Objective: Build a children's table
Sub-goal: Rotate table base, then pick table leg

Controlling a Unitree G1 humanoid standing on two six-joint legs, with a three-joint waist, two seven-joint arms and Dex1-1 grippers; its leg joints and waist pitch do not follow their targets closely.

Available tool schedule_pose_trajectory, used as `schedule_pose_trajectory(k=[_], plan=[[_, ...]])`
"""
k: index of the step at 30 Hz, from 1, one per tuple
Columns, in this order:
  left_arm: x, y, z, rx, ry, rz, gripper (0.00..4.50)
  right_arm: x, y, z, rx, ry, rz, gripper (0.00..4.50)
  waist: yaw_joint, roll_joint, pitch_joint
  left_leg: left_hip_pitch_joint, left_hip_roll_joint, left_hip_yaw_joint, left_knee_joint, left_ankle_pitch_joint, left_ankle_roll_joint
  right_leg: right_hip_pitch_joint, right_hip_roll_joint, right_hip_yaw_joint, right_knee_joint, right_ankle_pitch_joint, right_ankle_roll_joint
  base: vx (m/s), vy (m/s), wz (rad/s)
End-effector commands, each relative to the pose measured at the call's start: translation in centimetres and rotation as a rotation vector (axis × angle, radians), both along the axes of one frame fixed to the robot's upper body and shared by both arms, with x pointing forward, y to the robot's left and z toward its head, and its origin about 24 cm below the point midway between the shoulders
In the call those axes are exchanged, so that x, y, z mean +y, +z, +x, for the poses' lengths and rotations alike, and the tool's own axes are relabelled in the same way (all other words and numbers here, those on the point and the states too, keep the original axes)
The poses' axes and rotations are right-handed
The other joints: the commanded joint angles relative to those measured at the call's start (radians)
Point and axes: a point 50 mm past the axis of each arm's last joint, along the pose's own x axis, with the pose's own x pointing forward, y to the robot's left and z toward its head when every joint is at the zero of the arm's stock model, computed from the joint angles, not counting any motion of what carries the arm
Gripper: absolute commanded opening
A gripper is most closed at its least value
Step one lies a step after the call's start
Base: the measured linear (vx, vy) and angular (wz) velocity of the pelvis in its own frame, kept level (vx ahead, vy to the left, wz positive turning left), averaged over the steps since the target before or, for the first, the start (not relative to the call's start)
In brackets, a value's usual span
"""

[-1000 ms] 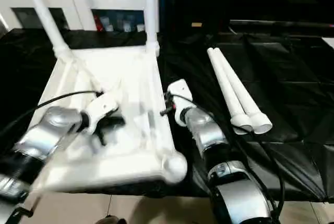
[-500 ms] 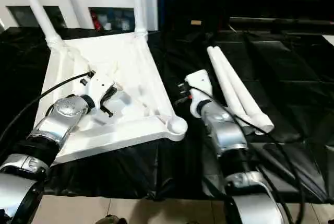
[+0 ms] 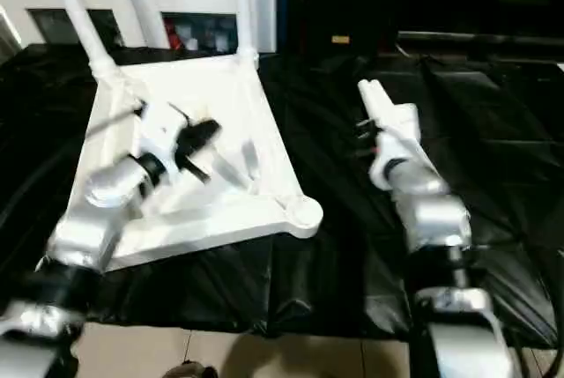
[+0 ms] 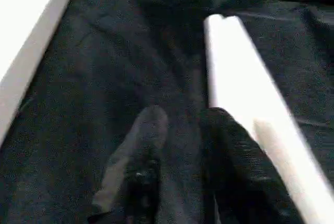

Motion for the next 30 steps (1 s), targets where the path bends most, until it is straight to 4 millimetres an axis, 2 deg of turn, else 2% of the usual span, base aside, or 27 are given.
schedule_pose_trajectory(k=[1,2,4,5,7,10,11,13,17,19,23,27,30], plan=[[-0.4,0.3,-0.6,0.007,-0.035,-0.003,0.97,-0.6,0.9,0.2,0.000,-0.028,-0.024,1.48,-0.003,0.000,-0.076,0.025,0.005,0.003,-0.066,-0.225,-0.027,0.053,-0.028,0.021,-0.068,-0.171,-0.187,0.000,0.000,0.00],[-0.7,0.3,-0.9,0.020,-0.065,0.000,1.22,-0.9,1.0,0.2,0.011,-0.027,-0.046,1.72,-0.006,-0.002,-0.076,0.024,0.003,0.004,-0.064,-0.215,-0.023,0.053,-0.026,0.020,-0.069,-0.160,-0.186,0.000,0.000,0.00],[-1.0,0.3,-1.1,0.029,-0.089,-0.005,1.27,-1.0,1.0,0.2,0.014,-0.026,-0.049,1.78,-0.007,-0.002,-0.078,0.022,0.002,0.005,-0.062,-0.204,-0.020,0.054,-0.026,0.021,-0.068,-0.148,-0.187,0.000,0.000,0.00],[-1.5,0.5,-1.5,0.045,-0.141,-0.013,1.46,-1.0,1.0,0.2,0.022,-0.018,-0.045,1.95,-0.010,0.000,-0.079,0.022,0.000,0.006,-0.061,-0.201,-0.016,0.054,-0.027,0.021,-0.068,-0.149,-0.190,0.000,0.000,0.00],[-2.0,0.7,-2.2,0.070,-0.216,-0.008,1.46,-1.2,1.0,0.2,0.035,-0.021,-0.036,1.95,-0.014,0.002,-0.078,0.021,0.002,0.005,-0.062,-0.196,-0.012,0.055,-0.025,0.019,-0.066,-0.141,-0.199,0.000,0.000,0.00],[-2.3,0.6,-3.4,0.117,-0.363,0.043,1.67,-1.3,0.8,0.3,0.070,-0.012,-0.026,2.21,-0.017,-0.002,-0.080,0.021,0.000,0.006,-0.060,-0.188,-0.004,0.056,-0.025,0.019,-0.064,-0.130,-0.210,0.000,0.000,0.00],[-2.3,0.7,-3.8,0.135,-0.406,0.061,1.83,-1.4,0.7,0.3,0.086,-0.008,-0.035,2.34,-0.018,0.004,-0.078,0.023,0.001,0.007,-0.060,-0.191,-0.001,0.051,-0.024,0.020,-0.065,-0.146,-0.213,0.000,0.000,0.00],[-2.2,0.8,-3.9,0.137,-0.417,0.071,1.83,-1.5,0.6,0.4,0.099,-0.007,-0.042,2.34,-0.019,0.002,-0.077,0.025,0.002,0.008,-0.060,-0.197,-0.005,0.052,-0.023,0.020,-0.065,-0.153,-0.216,0.000,0.000,0.00],[-2.2,1.2,-4.0,0.143,-0.436,0.078,2.24,-1.7,0.3,0.4,0.135,-0.002,-0.058,2.78,-0.018,0.002,-0.076,0.027,0.002,0.009,-0.060,-0.211,-0.014,0.051,-0.024,0.020,-0.067,-0.173,-0.212,0.000,0.000,0.00],[-2.2,1.2,-4.3,0.154,-0.453,0.088,2.27,-1.7,0.1,0.6,0.152,0.003,-0.080,2.94,-0.017,0.001,-0.077,0.025,0.001,0.009,-0.059,-0.199,-0.014,0.053,-0.024,0.020,-0.065,-0.163,-0.213,0.000,0.000,0.00],[-2.1,1.3,-4.4,0.150,-0.458,0.129,2.67,-1.7,-0.5,0.8,0.214,0.004,-0.119,3.38,-0.019,0.002,-0.077,0.022,0.000,0.009,-0.057,-0.185,-0.011,0.055,-0.023,0.019,-0.062,-0.142,-0.220,0.000,0.000,0.00],[-2.1,1.3,-4.3,0.160,-0.456,0.140,2.90,-1.9,-0.7,0.9,0.245,-0.010,-0.128,3.46,-0.016,0.004,-0.079,0.023,-0.001,0.009,-0.055,-0.172,-0.010,0.056,-0.023,0.019,-0.059,-0.122,-0.223,0.000,0.000,0.00],[-1.9,1.4,-4.6,0.181,-0.482,0.144,2.90,-2.2,-1.4,0.8,0.339,-0.018,-0.100,3.46,-0.016,0.005,-0.080,0.024,-0.001,0.009,-0.054,-0.174,-0.011,0.055,-0.021,0.017,-0.057,-0.114,-0.236,0.000,0.000,0.00]])
